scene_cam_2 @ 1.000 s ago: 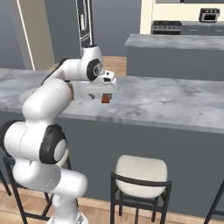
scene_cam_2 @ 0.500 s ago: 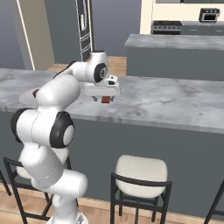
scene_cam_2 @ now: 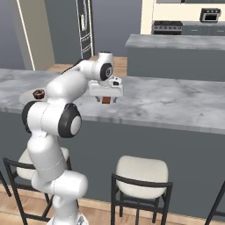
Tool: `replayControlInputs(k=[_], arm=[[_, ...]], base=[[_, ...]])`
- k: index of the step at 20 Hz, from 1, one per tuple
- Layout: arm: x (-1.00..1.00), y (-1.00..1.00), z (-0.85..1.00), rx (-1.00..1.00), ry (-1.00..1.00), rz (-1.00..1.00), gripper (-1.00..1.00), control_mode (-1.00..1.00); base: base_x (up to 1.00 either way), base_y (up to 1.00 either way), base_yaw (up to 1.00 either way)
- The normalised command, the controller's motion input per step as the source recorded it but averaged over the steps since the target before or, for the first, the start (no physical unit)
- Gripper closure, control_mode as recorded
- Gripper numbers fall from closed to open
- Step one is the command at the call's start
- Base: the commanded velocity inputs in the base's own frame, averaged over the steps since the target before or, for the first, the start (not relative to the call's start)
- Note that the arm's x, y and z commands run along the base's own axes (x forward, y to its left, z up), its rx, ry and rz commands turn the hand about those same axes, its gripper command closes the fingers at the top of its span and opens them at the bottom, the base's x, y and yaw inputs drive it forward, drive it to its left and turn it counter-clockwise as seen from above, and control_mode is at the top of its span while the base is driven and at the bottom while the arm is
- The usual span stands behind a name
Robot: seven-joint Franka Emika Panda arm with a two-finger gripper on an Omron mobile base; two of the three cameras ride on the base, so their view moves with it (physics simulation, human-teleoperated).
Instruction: Take the cinnamon bottle from the cabinet and place it on the dining table, next to the plate with the cupcake. Then take the chocolate from the dining counter and place it on the cupcake plate.
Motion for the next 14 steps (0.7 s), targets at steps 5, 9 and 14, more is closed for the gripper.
replayControlInputs(k=[5, 9, 14], arm=[[0.00, 0.00, -0.57, 0.00, 0.01, 0.00, 1.00, -1.00], [-0.02, 0.01, -0.61, 0.00, 0.02, 0.00, 1.00, -1.00], [-0.08, 0.03, -0.34, 0.00, 0.11, 0.02, 1.00, -1.00]], base=[[0.00, 0.00, 0.00], [0.00, 0.00, 0.00], [0.00, 0.00, 0.00]])
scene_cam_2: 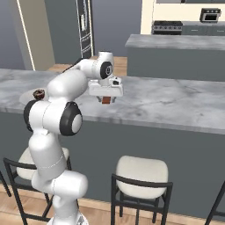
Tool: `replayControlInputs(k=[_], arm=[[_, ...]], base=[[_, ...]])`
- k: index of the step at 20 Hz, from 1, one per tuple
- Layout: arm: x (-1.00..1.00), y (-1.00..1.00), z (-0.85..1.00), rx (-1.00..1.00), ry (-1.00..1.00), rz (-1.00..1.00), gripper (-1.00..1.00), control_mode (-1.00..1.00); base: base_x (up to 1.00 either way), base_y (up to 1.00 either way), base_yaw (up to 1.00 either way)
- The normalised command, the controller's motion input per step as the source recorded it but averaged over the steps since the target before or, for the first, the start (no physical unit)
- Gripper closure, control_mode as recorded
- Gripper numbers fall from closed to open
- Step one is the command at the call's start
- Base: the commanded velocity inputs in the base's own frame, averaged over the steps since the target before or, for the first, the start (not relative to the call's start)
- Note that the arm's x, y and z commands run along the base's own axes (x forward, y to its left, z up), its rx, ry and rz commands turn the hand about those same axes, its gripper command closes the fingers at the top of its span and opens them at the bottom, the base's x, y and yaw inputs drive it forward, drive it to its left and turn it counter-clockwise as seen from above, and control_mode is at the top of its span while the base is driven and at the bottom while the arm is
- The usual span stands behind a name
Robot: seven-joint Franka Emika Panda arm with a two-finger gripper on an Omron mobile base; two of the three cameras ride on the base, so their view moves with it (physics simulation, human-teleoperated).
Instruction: Take the cinnamon bottle from the cabinet and place it on the dining table, next to the plate with the cupcake. Then take the chocolate from the dining counter and place it on the cupcake plate.
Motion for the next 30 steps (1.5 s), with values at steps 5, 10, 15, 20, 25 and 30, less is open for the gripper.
replayControlInputs(k=[5, 10, 15, 20, 25, 30], arm=[[-0.17, 0.10, -0.04, 0.00, 0.18, 0.04, 1.00, -1.00], [-0.31, 0.04, 0.42, 0.01, 0.03, 0.05, 1.00, -1.00], [-0.45, 0.39, 0.98, 0.01, -0.12, 0.12, 1.00, -1.00], [-0.34, 0.48, 0.99, 0.00, -0.06, 0.12, 1.00, -1.00], [-0.44, 0.86, 0.60, 0.00, -0.01, 0.21, 1.00, -1.00], [-0.67, 1.00, 0.21, 0.00, 0.00, 0.32, 1.00, -1.00]], base=[[0.00, 0.00, 0.00], [0.00, 0.00, 0.00], [0.00, 0.00, 0.00], [0.00, 0.00, 0.00], [0.00, 0.00, 0.00], [0.00, 0.00, 0.00]])
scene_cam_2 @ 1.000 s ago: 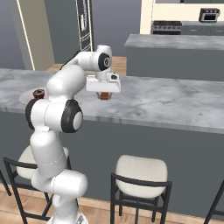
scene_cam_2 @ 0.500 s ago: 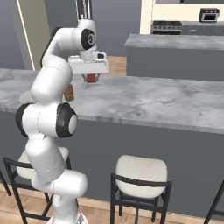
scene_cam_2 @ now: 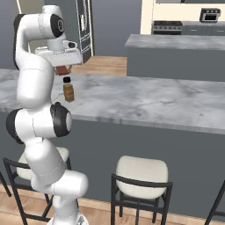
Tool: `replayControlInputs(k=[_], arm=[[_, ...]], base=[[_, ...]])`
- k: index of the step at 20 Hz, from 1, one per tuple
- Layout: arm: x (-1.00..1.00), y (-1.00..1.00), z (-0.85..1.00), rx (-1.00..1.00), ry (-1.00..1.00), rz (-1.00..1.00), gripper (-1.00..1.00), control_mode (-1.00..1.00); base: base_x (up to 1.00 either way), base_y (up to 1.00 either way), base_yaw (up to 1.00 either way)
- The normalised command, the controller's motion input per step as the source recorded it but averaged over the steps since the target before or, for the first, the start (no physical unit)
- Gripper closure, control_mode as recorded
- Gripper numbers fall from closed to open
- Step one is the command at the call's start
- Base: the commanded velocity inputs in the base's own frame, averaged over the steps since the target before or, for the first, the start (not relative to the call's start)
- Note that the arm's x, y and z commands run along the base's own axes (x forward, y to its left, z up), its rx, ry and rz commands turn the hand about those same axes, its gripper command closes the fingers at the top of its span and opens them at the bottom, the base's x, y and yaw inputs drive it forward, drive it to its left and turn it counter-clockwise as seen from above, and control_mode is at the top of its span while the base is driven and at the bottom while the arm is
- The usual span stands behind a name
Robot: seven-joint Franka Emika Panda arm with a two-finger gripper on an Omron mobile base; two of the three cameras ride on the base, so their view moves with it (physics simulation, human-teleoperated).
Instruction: Take the cinnamon bottle from the cabinet and place it on the dining table, next to the plate with the cupcake. Then take the chocolate from the dining counter and place it on the cupcake plate.
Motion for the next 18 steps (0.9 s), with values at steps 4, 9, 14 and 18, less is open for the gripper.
replayControlInputs(k=[4, 9, 14, 18], arm=[[-0.64, 1.00, 0.00, 0.00, 0.00, 0.30, 1.00, -1.00], [-0.26, 0.79, -0.25, 0.00, 0.00, 0.28, 1.00, -1.00], [0.43, 0.60, -0.89, 0.00, 0.00, 0.21, 1.00, -1.00], [0.51, 0.36, -0.68, 0.00, 0.01, 0.31, 1.00, -1.00]], base=[[0.00, 0.00, 0.00], [0.00, 0.00, 0.00], [0.00, 0.00, 0.00], [0.00, 0.00, 0.00]])
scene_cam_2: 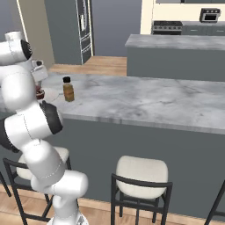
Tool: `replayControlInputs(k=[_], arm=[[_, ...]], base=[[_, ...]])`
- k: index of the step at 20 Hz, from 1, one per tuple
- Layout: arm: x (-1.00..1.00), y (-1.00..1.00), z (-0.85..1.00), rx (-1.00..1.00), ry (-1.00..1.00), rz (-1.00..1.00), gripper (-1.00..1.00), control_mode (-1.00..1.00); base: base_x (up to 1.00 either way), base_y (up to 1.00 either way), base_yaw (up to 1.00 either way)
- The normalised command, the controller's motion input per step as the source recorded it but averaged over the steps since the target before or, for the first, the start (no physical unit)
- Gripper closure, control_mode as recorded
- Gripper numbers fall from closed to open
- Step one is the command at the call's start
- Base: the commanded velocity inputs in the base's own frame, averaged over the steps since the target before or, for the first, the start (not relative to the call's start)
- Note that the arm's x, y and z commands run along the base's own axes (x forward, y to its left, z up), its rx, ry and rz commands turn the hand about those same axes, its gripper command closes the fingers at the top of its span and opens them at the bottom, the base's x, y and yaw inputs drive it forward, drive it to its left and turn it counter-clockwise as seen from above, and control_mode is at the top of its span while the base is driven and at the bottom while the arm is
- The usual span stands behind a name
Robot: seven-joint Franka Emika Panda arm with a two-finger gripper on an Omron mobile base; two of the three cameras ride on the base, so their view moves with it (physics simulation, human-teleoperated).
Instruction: Take the cinnamon bottle from the cabinet and place it on the dining table, next to the plate with the cupcake. Then take the chocolate from the dining counter and place it on the cupcake plate.
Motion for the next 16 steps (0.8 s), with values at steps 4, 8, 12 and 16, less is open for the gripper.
replayControlInputs(k=[4, 8, 12, 16], arm=[[0.54, 0.31, -0.40, 0.00, 0.00, 0.31, 1.00, -1.00], [0.67, 0.15, -0.24, 0.05, 0.00, 0.29, 1.00, -1.00], [0.39, 0.06, -0.43, 0.01, 0.00, 0.06, 1.00, -1.00], [0.14, 0.01, -0.36, 0.01, 0.00, 0.00, 1.00, -1.00]], base=[[0.00, 0.00, 0.00], [0.00, 0.00, 0.00], [0.00, 0.00, 0.00], [0.00, 0.00, 0.00]])
